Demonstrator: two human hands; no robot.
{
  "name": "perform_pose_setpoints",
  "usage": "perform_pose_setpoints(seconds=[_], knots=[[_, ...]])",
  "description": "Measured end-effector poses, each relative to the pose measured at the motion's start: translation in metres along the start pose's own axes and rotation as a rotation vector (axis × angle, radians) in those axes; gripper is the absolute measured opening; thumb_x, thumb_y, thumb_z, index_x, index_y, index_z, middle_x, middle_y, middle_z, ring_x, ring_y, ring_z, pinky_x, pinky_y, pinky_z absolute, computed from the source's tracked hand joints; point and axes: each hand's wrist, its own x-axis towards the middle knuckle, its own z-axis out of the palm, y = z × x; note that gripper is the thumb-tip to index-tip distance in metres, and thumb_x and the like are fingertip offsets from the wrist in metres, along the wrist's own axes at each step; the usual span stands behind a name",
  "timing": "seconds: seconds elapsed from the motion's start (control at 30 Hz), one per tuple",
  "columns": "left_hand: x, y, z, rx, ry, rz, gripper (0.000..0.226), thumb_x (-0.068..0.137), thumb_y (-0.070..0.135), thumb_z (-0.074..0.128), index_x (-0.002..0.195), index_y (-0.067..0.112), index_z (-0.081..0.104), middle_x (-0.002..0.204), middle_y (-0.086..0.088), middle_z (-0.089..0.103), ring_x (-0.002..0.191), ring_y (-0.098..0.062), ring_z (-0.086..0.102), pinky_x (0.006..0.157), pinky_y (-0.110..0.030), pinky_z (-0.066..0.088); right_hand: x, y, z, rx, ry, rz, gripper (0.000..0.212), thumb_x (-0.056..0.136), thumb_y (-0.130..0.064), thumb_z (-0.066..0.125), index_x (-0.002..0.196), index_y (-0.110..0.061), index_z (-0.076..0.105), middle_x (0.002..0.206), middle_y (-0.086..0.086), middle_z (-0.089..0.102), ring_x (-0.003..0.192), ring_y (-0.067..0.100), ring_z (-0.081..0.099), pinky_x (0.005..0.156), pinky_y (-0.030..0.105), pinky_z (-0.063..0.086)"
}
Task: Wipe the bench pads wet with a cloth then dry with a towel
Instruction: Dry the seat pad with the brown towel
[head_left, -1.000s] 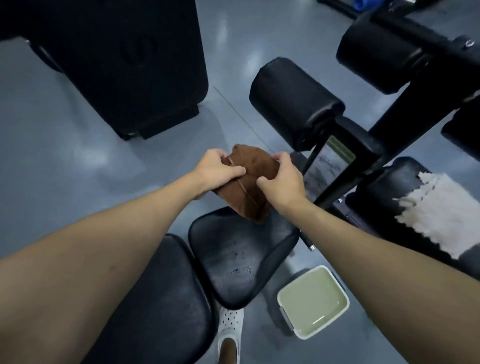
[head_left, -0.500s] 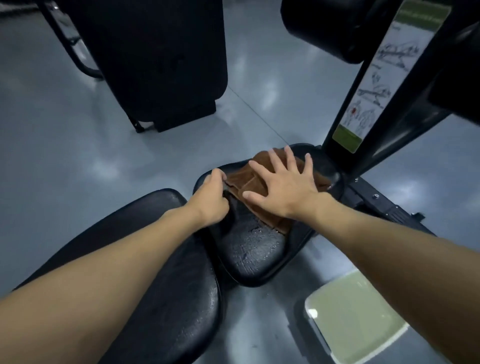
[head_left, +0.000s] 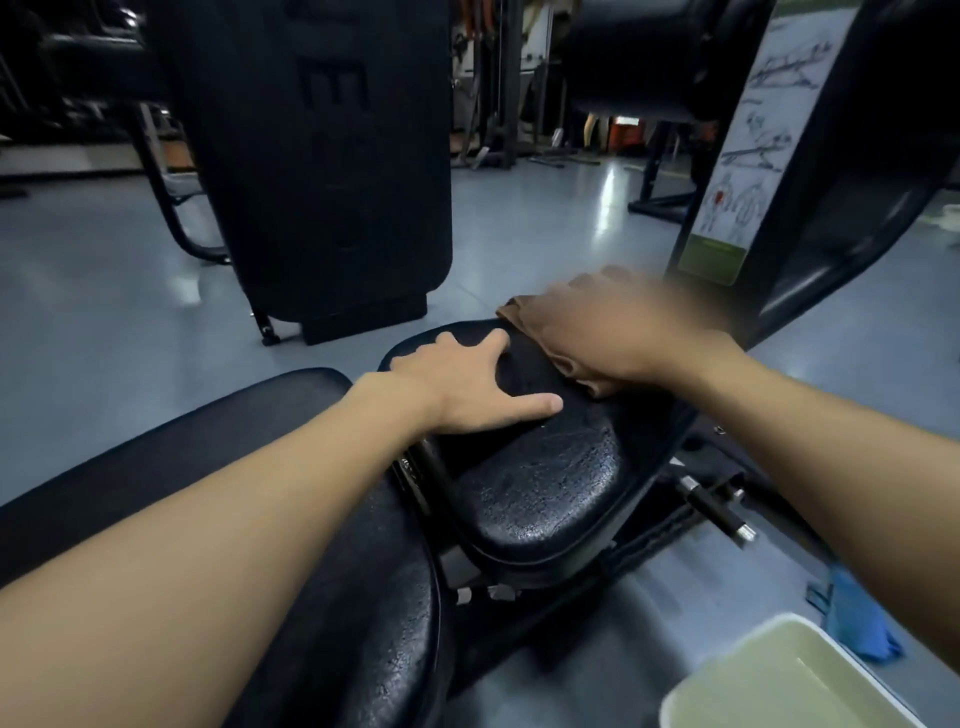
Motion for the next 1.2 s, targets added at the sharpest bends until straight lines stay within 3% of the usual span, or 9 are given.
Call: perform_pose_setpoints(seconds=[0.13, 0.3, 0.47, 0.6, 0.77, 0.93, 1.07, 1.13, 1.2], knots=[[-0.004, 0.002, -0.006, -0.025, -0.064, 0.019, 0.095, 0.066, 0.095, 0.045, 0.145, 0.046, 0.025, 0.136, -0.016, 0.047, 0.125, -0.034, 0.045, 0.104, -0.047, 0.040, -0.038, 0.014, 0.001, 0.014, 0.054, 0.029, 0.057, 0.092, -0.064, 0.024, 0.147, -0.052, 0.026, 0.166, 0.001, 0.014, 0.152, 0.034, 0.002, 0.114, 0.069, 0.006], [-0.005, -0.004, 0.004, -0.020, -0.067, 0.007, 0.111, 0.053, 0.102, 0.039, 0.149, 0.051, 0.019, 0.152, -0.002, 0.024, 0.144, -0.030, 0.026, 0.110, -0.061, 0.030, -0.043, 0.025, 0.006, 0.034, 0.113, 0.070, 0.054, 0.093, -0.059, 0.023, 0.144, -0.048, 0.032, 0.164, 0.002, 0.019, 0.152, 0.031, 0.005, 0.116, 0.064, 0.007], [-0.003, -0.004, 0.011, -0.006, -0.036, 0.029, 0.110, 0.060, 0.100, 0.040, 0.153, 0.047, 0.016, 0.153, 0.001, 0.024, 0.144, -0.027, 0.028, 0.109, -0.062, 0.032, 0.021, 0.022, -0.011, 0.002, -0.050, 0.019, 0.054, 0.090, -0.062, 0.025, 0.142, -0.052, 0.033, 0.159, 0.002, 0.026, 0.144, 0.037, 0.022, 0.109, 0.064, 0.018], [0.001, -0.010, 0.010, -0.070, -0.046, 0.023, 0.119, 0.048, 0.103, 0.039, 0.151, 0.049, 0.018, 0.152, 0.003, 0.023, 0.140, -0.025, 0.035, 0.110, -0.055, 0.036, 0.057, 0.012, -0.016, 0.011, -0.115, 0.034, 0.064, 0.089, -0.072, 0.021, 0.142, -0.041, 0.040, 0.153, 0.003, 0.037, 0.138, 0.039, 0.033, 0.105, 0.064, 0.023], [0.000, -0.009, 0.014, -0.106, -0.022, 0.007, 0.120, 0.045, 0.103, 0.037, 0.151, 0.051, 0.017, 0.155, 0.006, 0.018, 0.139, -0.024, 0.037, 0.112, -0.053, 0.034, 0.048, 0.013, -0.013, 0.022, -0.056, -0.007, 0.057, 0.089, -0.064, 0.026, 0.137, -0.039, 0.045, 0.147, 0.005, 0.044, 0.133, 0.038, 0.038, 0.103, 0.064, 0.024], [-0.006, -0.009, 0.016, -0.127, 0.003, -0.011, 0.115, 0.048, 0.103, 0.037, 0.150, 0.053, 0.019, 0.158, 0.006, 0.018, 0.139, -0.026, 0.038, 0.113, -0.053, 0.033, 0.000, 0.021, -0.005, 0.029, 0.014, -0.079, 0.058, 0.088, -0.062, 0.022, 0.141, -0.046, 0.040, 0.161, 0.000, 0.028, 0.148, 0.033, 0.019, 0.112, 0.064, 0.015], [-0.015, -0.009, 0.020, -0.144, 0.090, 0.016, 0.098, 0.062, 0.096, 0.045, 0.141, 0.039, 0.033, 0.149, 0.006, 0.034, 0.130, -0.020, 0.045, 0.109, -0.056, 0.035, -0.055, 0.024, 0.005, 0.058, 0.095, -0.094, 0.053, 0.093, -0.059, 0.021, 0.143, -0.050, 0.035, 0.166, -0.001, 0.018, 0.153, 0.029, 0.007, 0.118, 0.061, 0.005], [-0.025, -0.015, 0.024, -0.135, 0.144, 0.059, 0.086, 0.072, 0.089, 0.046, 0.140, 0.038, 0.038, 0.149, 0.007, 0.034, 0.135, -0.016, 0.040, 0.111, -0.054, 0.034, -0.076, 0.023, 0.008, 0.055, 0.083, -0.107, 0.054, 0.095, -0.065, 0.020, 0.145, -0.050, 0.030, 0.167, 0.000, 0.012, 0.153, 0.030, 0.001, 0.117, 0.063, 0.001], [-0.035, -0.026, 0.029, -0.099, 0.146, 0.080, 0.084, 0.075, 0.088, 0.041, 0.148, 0.047, 0.031, 0.158, 0.007, 0.025, 0.146, -0.016, 0.025, 0.116, -0.051, 0.027, -0.084, 0.020, 0.008, 0.052, 0.050, -0.110, 0.062, 0.091, -0.076, 0.016, 0.147, -0.051, 0.026, 0.168, 0.000, 0.008, 0.153, 0.032, -0.004, 0.117, 0.066, -0.002]])
